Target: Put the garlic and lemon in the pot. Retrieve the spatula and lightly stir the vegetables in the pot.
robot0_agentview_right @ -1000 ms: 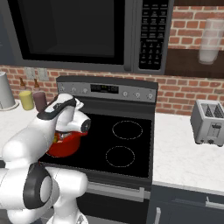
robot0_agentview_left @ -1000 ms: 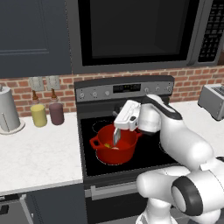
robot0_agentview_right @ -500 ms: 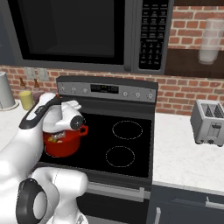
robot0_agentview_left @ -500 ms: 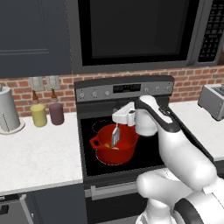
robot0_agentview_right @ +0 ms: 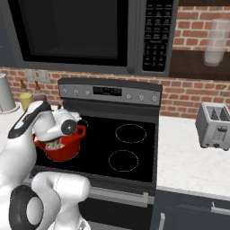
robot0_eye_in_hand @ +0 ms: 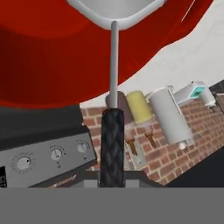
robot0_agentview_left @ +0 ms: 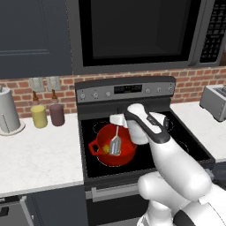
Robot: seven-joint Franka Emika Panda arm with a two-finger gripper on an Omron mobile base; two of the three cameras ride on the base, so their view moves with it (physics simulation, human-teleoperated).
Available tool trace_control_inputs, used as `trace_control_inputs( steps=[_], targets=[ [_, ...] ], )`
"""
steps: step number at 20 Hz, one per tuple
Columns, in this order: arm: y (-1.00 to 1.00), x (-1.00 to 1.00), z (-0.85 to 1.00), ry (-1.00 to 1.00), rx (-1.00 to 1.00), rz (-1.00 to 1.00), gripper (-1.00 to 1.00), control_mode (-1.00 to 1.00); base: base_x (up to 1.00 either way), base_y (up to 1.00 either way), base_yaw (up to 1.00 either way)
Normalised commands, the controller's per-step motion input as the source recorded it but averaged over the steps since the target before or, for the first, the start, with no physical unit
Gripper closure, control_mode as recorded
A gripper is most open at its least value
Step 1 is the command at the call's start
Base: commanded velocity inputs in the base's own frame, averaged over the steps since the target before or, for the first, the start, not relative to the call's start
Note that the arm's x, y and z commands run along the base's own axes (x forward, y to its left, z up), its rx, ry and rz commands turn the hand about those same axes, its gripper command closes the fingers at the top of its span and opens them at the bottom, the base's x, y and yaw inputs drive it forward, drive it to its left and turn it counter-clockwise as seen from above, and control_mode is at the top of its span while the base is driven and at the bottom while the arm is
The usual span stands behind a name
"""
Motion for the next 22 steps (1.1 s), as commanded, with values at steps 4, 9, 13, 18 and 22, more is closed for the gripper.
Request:
trace_control_inputs(
  steps=[4, 9, 13, 18, 22],
  targets=[
    [-0.01, 0.42, -0.56, 0.08, 0.00, -0.18, 1.00, -1.00, 0.00, 0.00, 0.00],
    [0.00, 0.71, -0.27, -0.03, 0.00, -0.16, 1.00, -1.00, 0.00, 0.00, 0.00],
    [0.00, 0.75, -0.08, -0.13, 0.04, -0.11, 1.00, -1.00, 0.00, 0.00, 0.00],
    [-0.08, 0.21, -0.21, -0.16, 0.13, -0.09, 1.00, -1.00, 0.00, 0.00, 0.00],
    [-0.19, -0.37, 0.00, -0.09, 0.15, -0.06, 1.00, -1.00, 0.00, 0.00, 0.00]
  ],
)
